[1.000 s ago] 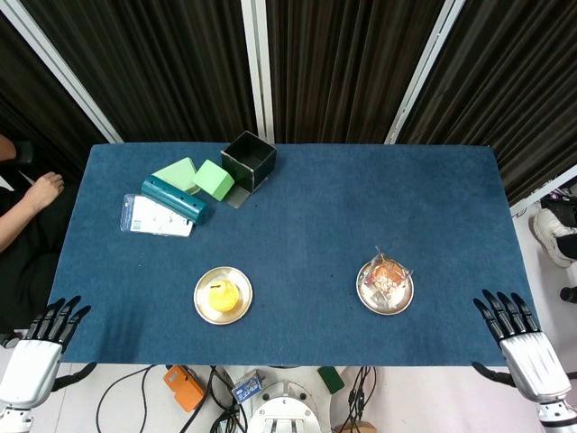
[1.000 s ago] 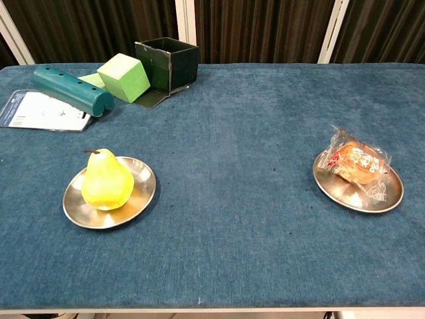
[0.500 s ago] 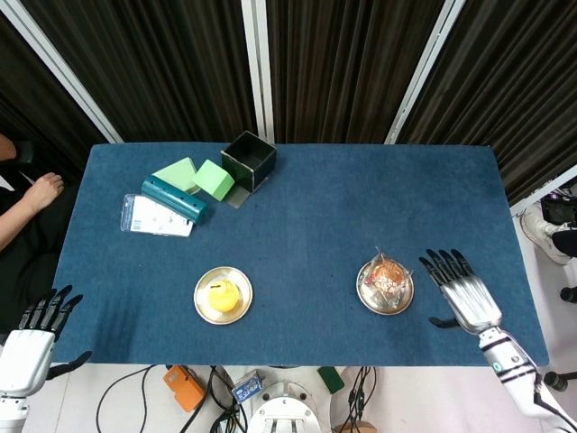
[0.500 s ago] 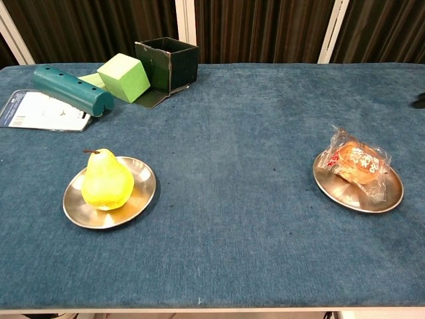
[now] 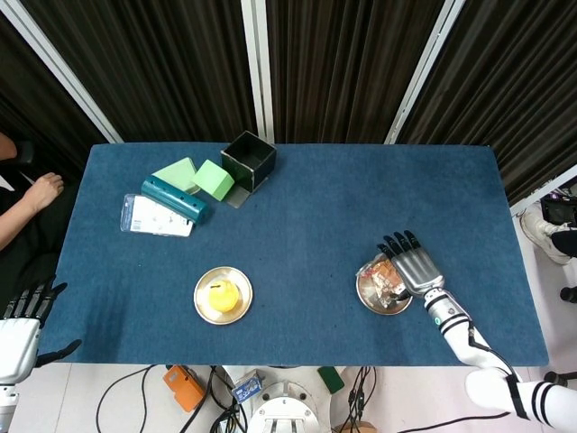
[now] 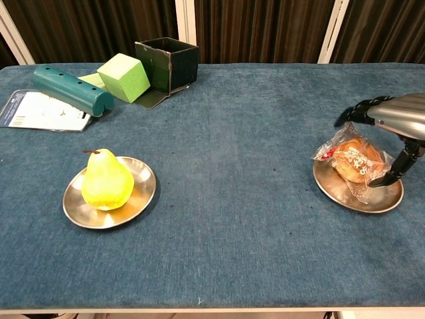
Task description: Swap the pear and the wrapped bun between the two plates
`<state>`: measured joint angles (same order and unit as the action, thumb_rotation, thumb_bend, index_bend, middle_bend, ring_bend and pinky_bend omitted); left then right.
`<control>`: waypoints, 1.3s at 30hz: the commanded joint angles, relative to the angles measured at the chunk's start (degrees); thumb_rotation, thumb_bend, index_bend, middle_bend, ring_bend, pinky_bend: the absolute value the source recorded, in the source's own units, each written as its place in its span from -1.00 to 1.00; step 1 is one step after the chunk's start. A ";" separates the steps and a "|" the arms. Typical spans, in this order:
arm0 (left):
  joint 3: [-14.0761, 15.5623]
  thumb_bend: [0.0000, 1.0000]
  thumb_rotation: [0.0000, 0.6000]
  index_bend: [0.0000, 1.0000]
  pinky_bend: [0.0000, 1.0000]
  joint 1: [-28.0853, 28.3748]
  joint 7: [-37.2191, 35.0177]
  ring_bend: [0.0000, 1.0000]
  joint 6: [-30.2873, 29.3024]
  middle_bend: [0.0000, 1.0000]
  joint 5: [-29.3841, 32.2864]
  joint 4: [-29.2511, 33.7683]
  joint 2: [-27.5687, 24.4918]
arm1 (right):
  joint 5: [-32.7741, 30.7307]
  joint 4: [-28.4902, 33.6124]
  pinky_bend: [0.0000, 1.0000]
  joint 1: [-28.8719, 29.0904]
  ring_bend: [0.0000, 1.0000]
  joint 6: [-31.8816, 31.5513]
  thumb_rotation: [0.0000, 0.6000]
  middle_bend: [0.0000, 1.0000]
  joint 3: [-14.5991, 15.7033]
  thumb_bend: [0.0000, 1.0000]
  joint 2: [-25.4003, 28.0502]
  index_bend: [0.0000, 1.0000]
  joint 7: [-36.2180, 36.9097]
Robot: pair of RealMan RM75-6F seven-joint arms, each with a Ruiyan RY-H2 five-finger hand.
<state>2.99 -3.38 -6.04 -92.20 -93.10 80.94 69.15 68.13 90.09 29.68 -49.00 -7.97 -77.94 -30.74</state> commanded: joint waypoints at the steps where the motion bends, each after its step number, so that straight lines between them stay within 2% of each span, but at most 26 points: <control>1: 0.17 -0.91 1.00 -0.76 -0.79 -0.08 -0.18 -1.00 -0.22 -0.97 -0.27 -0.08 -0.04 | 0.09 -0.58 -0.07 0.18 -0.27 -0.85 1.00 -0.20 0.55 -0.40 -0.45 0.10 0.80; 2: 0.20 -0.91 1.00 -0.76 -0.79 -0.09 -0.22 -1.00 -0.30 -0.97 -0.37 -0.09 -0.04 | 0.37 -0.66 0.06 0.08 -0.15 -1.59 1.00 -0.10 0.57 -0.38 -0.60 0.21 1.15; 4: 0.24 -0.91 1.00 -0.76 -0.79 -0.08 -0.25 -1.00 -0.41 -0.97 -0.51 -0.12 -0.01 | 1.69 -0.57 0.19 -0.28 -0.02 -3.79 1.00 0.02 0.42 -0.34 -0.86 0.34 2.53; 10: 0.12 -0.91 1.00 -0.76 -0.79 0.08 -0.21 -1.00 -0.15 -0.97 -0.24 0.01 0.03 | 4.05 2.62 0.24 0.81 0.03 -7.48 1.00 0.07 -1.60 -0.31 -0.96 0.40 4.57; 14: 0.02 -0.91 1.00 -0.76 -0.79 0.26 0.03 -1.00 0.24 -0.97 0.04 0.14 0.06 | -1.26 5.90 0.23 5.48 0.03 -6.41 1.00 0.07 -5.65 -0.31 -3.99 0.39 -1.01; 17: -0.03 -0.91 1.00 -0.76 -0.79 0.36 0.15 -1.00 0.48 -0.97 0.25 0.16 0.04 | -8.20 5.06 0.22 11.03 0.03 -6.07 1.00 0.07 -8.60 -0.31 -9.85 0.35 -8.96; 20: -0.09 -0.91 1.00 -0.76 -0.79 0.35 -0.09 -1.00 0.44 -0.97 0.39 0.09 -0.12 | -15.12 1.12 0.19 16.79 -0.04 -7.05 1.00 0.07 -10.35 -0.31 -17.33 0.22 -16.72; 23: -0.22 -0.91 1.00 -0.76 -0.79 0.30 -0.52 -1.00 0.41 -0.97 0.73 -0.11 -0.30 | -20.91 -3.24 0.14 21.29 -0.17 -7.78 1.00 -0.03 -10.98 -0.31 -23.76 -0.03 -21.61; 26: -0.15 -0.91 1.00 -0.76 -0.79 0.28 -1.10 -1.00 0.70 -0.97 1.02 -0.21 -0.52 | -24.66 -5.94 -0.01 23.92 -0.38 -7.68 1.00 -0.33 -10.44 -0.31 -27.41 -0.54 -23.94; 27: -0.11 -0.91 1.00 -0.76 -0.79 0.26 -1.27 -1.00 0.73 -0.97 1.05 -0.21 -0.61 | -25.31 -6.40 -0.09 24.39 -0.48 -7.66 1.00 -0.44 -10.10 -0.32 -27.92 -0.77 -24.40; 29: -0.01 -0.91 1.00 -0.76 -0.79 0.10 -1.50 -1.00 0.55 -0.97 1.04 -0.18 -0.74 | -26.56 -6.79 -0.20 25.06 -0.62 -8.23 1.00 -0.59 -9.05 -0.31 -28.28 -0.97 -25.85; 32: 0.27 -0.91 1.00 -0.76 -0.79 -0.12 -1.65 -1.00 -0.03 -0.97 0.44 -0.28 -0.78 | -29.10 -4.66 -0.40 25.09 -0.86 -8.75 1.00 -0.87 -7.97 -0.38 -26.69 -1.00 -27.16; 34: 0.52 -0.91 1.00 -0.76 -0.79 -0.11 -1.80 -1.00 -0.34 -0.97 -0.27 -0.37 -0.74 | -29.88 -1.48 -0.48 24.53 -0.96 -9.15 0.93 -0.97 -7.33 -0.47 -24.30 -1.00 -26.90; 37: 0.99 -0.91 1.00 -0.76 -0.79 -0.02 -2.50 -1.00 -0.77 -0.97 -1.50 -0.68 -0.75 | -27.06 3.11 -0.53 22.95 -1.00 -10.33 0.78 -1.00 -5.88 -0.52 -20.57 -1.00 -25.04; 38: 1.25 -0.91 1.00 -0.76 -0.79 0.07 -2.84 -1.00 -0.91 -0.97 -2.13 -0.85 -0.75 | -24.90 5.21 -0.53 21.93 -1.00 -11.17 0.77 -1.00 -5.04 -0.52 -18.79 -1.00 -23.89; 39: 1.73 -0.91 1.00 -0.76 -0.79 0.32 -3.47 -1.00 -1.04 -0.97 -3.33 -1.11 -0.75 | -20.00 9.02 -0.53 19.58 -1.00 -13.48 0.76 -1.00 -3.01 -0.52 -15.38 -1.00 -21.94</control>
<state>4.15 -3.32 -8.78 -92.97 -95.25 80.18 68.40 41.44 92.69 52.72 -59.20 -14.19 -99.14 -55.86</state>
